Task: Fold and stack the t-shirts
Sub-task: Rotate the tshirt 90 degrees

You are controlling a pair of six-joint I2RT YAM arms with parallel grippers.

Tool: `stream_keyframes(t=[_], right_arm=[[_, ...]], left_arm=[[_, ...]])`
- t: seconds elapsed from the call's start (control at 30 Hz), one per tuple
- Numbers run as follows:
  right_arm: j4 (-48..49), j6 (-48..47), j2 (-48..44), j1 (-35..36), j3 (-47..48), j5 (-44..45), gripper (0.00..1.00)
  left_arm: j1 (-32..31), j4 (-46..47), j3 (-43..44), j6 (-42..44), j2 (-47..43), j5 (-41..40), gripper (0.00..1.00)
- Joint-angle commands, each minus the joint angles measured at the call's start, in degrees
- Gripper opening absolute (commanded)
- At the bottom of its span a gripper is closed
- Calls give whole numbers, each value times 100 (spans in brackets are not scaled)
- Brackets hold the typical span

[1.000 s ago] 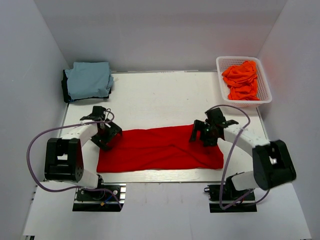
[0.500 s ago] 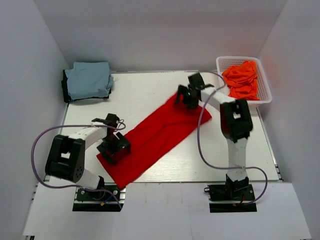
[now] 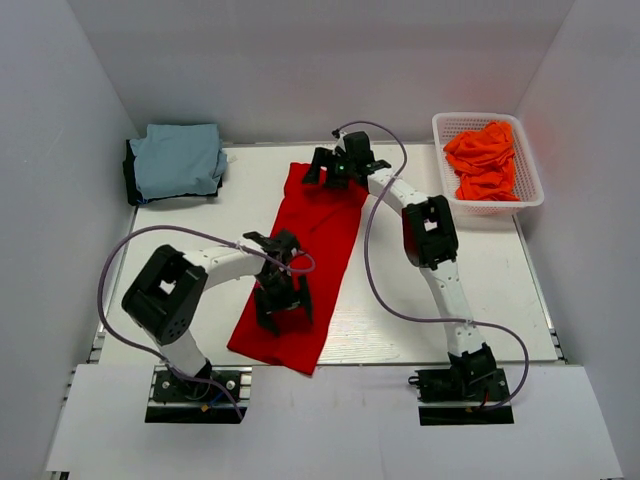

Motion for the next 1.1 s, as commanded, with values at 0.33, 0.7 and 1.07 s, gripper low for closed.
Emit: stream_keyframes(t=[0.33,0.7,1.07], right_arm=[[-1212,-1293,-2066,267,-1135,930,90],[-1423,-442,-3288,1031,-3792,1696,90],[-1792,25,-1973,461,-3310,1609,90]], left_arm=[[-382,-293,831,243,-1394,-1816,100],[-328,-1384,552,-592,-2485,-3602,100],[-328,-1656,357,-469,-2969,-2970,100]])
